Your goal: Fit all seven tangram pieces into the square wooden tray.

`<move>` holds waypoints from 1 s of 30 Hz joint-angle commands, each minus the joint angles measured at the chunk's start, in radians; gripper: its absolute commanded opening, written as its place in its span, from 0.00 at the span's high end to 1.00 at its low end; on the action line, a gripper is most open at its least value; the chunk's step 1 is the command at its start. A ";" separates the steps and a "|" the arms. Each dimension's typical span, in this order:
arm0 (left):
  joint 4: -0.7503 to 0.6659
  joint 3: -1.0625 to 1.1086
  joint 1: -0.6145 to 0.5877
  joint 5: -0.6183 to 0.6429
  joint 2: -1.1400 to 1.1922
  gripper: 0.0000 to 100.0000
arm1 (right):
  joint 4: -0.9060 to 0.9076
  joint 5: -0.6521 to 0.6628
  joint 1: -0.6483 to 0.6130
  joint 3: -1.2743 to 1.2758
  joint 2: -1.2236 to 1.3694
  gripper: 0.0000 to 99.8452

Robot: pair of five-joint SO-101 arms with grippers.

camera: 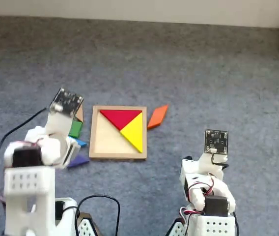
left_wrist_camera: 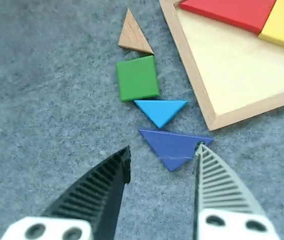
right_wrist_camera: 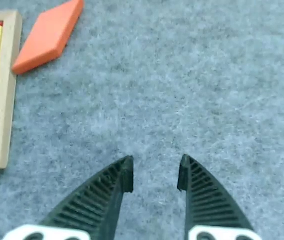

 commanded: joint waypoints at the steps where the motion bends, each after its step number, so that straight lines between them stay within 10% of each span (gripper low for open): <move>1: -0.098 -0.102 -0.015 0.044 0.234 0.78 | -0.012 0.012 0.016 0.143 -0.001 0.84; 30: -0.118 -0.748 -0.087 0.080 1.233 0.78 | -0.012 0.012 0.016 0.143 0.001 0.84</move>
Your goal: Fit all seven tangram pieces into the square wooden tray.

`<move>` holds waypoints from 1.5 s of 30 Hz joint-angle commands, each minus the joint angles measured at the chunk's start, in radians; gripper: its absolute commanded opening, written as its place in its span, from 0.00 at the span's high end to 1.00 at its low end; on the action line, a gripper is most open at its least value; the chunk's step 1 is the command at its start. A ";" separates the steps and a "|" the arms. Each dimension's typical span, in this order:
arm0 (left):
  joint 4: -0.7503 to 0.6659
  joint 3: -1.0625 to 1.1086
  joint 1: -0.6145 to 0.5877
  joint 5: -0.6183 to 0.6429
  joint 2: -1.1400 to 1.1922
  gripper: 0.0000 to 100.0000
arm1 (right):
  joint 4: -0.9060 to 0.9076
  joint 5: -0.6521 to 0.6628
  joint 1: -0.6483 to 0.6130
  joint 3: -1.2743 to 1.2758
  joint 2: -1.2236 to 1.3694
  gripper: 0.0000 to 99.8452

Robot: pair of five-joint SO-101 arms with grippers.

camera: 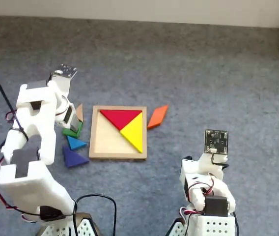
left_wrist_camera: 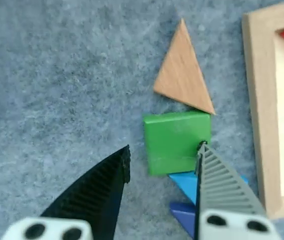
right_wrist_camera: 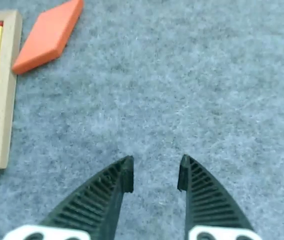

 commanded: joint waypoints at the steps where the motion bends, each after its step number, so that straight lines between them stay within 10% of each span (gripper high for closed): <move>1: 0.040 -0.102 -0.002 0.043 0.024 0.78 | -0.012 0.012 0.016 0.143 0.001 0.84; 13: 0.080 -0.140 0.054 0.132 0.143 0.70 | -0.012 0.012 0.016 0.143 0.001 0.84; 31: 0.190 -0.133 0.064 0.126 -0.021 0.85 | -0.012 0.012 0.016 0.143 0.001 0.84; 45: 0.379 -0.128 0.417 0.123 -0.251 0.85 | -0.012 0.012 0.016 0.143 0.001 0.84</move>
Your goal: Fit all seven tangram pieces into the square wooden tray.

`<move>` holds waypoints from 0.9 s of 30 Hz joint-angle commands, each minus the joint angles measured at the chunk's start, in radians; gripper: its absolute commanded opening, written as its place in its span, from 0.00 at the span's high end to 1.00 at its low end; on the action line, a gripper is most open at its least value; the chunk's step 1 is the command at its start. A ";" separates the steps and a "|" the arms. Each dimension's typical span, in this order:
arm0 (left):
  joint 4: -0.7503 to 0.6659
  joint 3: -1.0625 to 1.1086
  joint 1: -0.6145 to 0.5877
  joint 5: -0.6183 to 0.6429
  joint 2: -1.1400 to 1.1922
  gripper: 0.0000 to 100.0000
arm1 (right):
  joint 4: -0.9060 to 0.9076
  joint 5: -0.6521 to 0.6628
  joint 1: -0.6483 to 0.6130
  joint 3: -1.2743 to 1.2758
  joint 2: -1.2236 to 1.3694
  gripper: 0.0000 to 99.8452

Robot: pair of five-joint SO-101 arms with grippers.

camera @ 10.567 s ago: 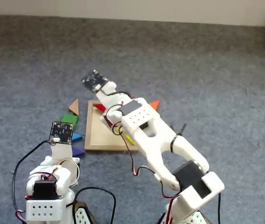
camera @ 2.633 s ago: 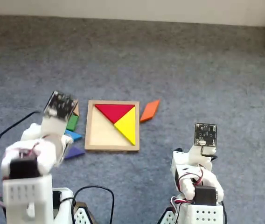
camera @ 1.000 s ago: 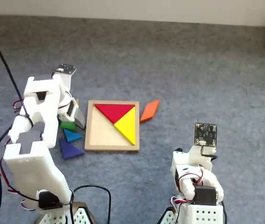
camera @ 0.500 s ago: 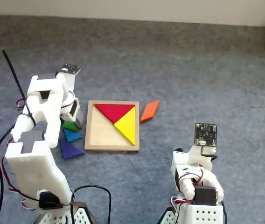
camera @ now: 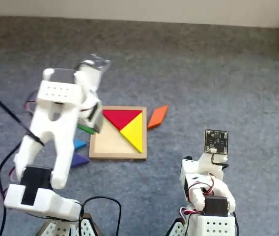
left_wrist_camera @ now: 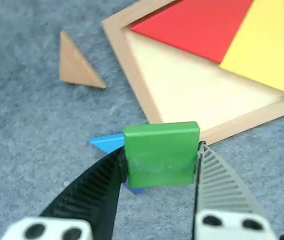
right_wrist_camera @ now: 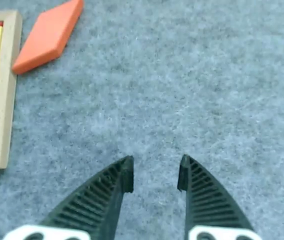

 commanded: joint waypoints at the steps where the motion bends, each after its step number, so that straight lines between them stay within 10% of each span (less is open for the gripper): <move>1: 0.008 -0.007 0.134 -0.017 -0.001 0.85 | -0.012 0.012 0.016 0.143 0.001 0.84; 27: -0.178 -0.019 0.236 -0.021 0.334 0.73 | -0.012 0.014 0.016 0.143 0.001 0.84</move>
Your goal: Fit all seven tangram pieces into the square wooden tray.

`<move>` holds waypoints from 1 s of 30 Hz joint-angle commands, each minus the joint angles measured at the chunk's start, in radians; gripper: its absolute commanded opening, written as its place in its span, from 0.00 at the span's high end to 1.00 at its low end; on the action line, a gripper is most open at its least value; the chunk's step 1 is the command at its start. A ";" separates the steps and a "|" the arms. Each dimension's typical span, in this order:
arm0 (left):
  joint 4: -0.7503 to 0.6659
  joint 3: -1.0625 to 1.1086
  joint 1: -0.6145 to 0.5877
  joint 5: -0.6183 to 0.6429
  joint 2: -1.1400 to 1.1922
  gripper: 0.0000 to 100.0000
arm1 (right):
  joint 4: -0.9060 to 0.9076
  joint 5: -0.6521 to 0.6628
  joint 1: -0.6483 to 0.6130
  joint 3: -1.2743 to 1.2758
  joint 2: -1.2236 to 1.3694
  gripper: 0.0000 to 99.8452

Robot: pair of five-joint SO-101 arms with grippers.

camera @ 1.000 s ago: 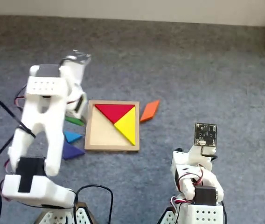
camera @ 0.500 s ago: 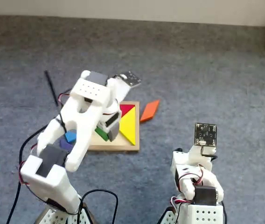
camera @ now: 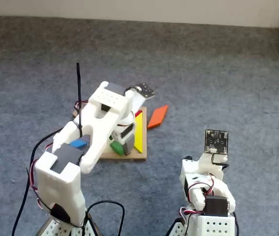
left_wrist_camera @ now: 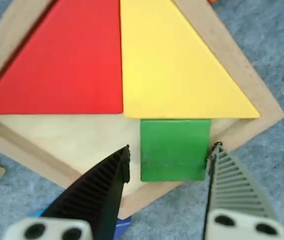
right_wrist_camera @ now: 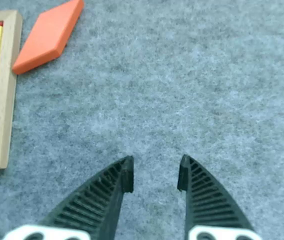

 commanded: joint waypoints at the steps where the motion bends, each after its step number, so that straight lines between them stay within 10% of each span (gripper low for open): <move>1: -0.015 -0.019 -0.036 0.009 0.004 0.73 | -0.012 0.014 0.016 0.143 0.001 0.84; 30: 0.143 -0.226 -0.222 0.015 -0.174 0.73 | -0.012 0.014 0.016 0.143 0.001 0.84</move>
